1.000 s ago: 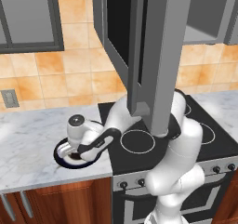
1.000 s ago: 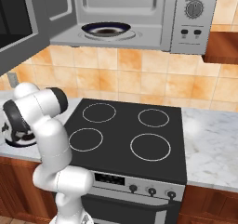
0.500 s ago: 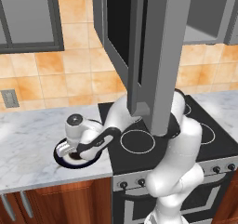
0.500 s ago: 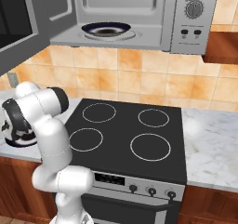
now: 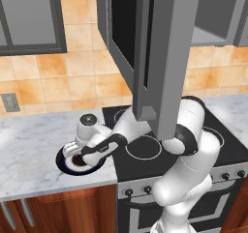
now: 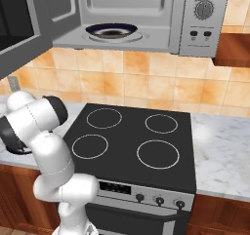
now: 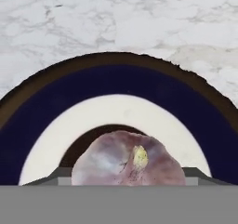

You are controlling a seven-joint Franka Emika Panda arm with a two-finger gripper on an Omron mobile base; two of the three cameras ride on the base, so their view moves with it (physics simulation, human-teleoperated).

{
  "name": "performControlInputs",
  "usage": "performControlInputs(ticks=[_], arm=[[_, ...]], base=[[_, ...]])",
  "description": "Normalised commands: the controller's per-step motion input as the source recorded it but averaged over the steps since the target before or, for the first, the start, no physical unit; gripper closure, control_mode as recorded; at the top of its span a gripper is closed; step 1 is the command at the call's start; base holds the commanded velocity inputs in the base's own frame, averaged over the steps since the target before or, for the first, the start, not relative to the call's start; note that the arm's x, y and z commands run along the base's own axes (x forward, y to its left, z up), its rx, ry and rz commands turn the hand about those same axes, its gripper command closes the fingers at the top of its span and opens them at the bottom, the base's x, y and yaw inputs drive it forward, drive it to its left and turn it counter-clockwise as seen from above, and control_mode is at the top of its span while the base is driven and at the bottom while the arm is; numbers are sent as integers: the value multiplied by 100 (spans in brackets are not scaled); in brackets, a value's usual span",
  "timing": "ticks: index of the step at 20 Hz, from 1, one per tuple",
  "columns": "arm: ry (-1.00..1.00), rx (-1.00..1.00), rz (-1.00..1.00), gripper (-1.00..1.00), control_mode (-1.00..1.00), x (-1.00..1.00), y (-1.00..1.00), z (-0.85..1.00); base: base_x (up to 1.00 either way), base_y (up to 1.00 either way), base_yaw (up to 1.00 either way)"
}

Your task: Pick the garlic from the counter and place it in the microwave. Then turn on the microwave.

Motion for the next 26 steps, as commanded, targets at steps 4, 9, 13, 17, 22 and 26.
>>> performControlInputs(ticks=[4, 9, 13, 17, 22, 26], arm=[[-1, 11, -1, 100, -100, 0, -22, 40], [0, 11, -1, 100, -100, -3, -16, 43], [0, 8, -2, 100, -100, -5, -15, 49], [0, 2, -2, 100, -100, 0, -4, 16], [-2, -2, -3, 100, -100, 0, -9, 21], [-1, 0, -3, 100, -100, -1, -15, 47]], base=[[0, 0, 0], [0, 0, 0], [0, 0, 0], [0, 0, 0], [0, 0, 0], [0, 0, 0]])
